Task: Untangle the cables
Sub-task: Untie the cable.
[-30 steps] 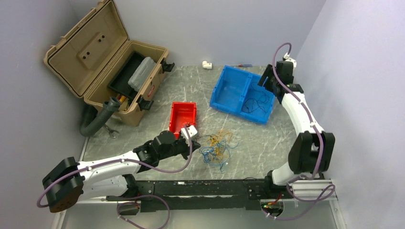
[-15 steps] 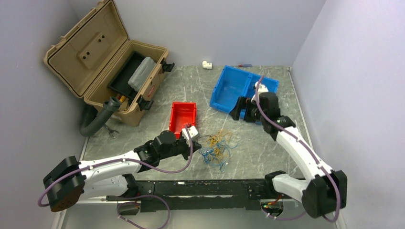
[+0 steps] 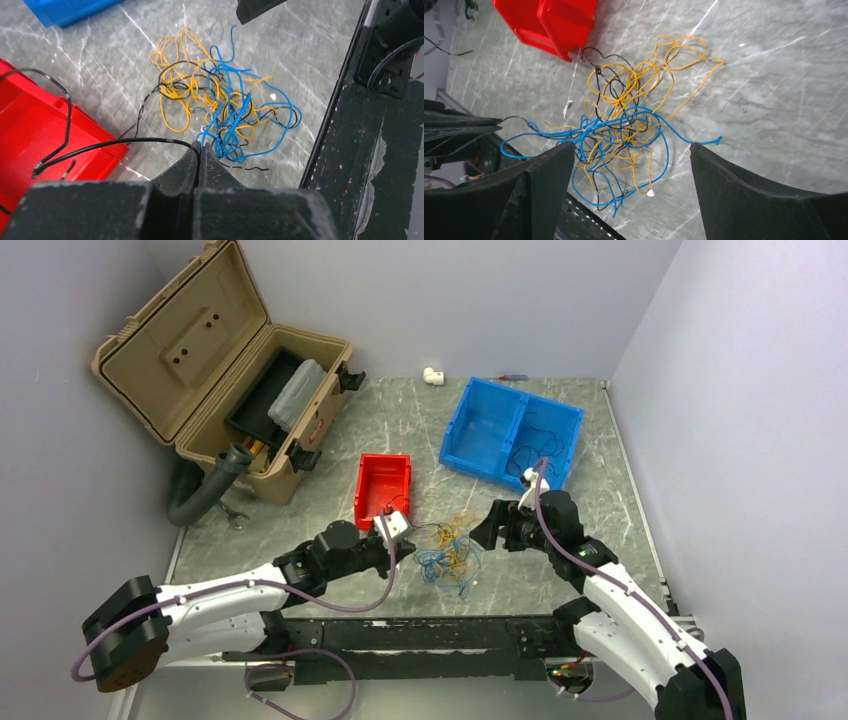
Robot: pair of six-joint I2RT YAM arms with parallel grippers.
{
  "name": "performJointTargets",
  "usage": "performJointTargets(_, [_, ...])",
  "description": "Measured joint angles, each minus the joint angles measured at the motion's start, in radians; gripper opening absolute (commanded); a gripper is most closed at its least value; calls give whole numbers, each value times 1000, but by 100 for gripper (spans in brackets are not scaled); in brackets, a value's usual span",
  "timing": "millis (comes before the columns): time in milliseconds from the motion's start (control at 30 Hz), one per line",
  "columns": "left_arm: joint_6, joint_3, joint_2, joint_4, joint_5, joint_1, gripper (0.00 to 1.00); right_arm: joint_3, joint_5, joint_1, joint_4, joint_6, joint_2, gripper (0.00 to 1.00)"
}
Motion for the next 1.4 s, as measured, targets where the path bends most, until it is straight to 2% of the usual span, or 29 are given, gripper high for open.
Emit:
performJointTargets(333, [25,-18,42,17,10,0,0,-32,5,92,82,45,65,75])
performJointTargets(533, [28,-3,68,13,12,0,0,-32,33,114,127,54,153,77])
performJointTargets(833, [29,5,73,11,21,0,0,-32,126,153,185,206,184,71])
performJointTargets(1000, [28,8,73,10,37,0,0,-28,180,194,242,296,261,66])
performJointTargets(1100, [28,8,72,10,37,0,0,-14,212,225,254,331,314,53])
performJointTargets(1200, [28,8,72,10,37,0,0,14,233,249,254,352,348,32])
performJointTargets(1267, [29,20,72,-4,37,0,0,29,245,259,255,361,351,22])
performJointTargets(1400, [28,23,65,-1,37,0,0,53,277,268,234,378,326,11])
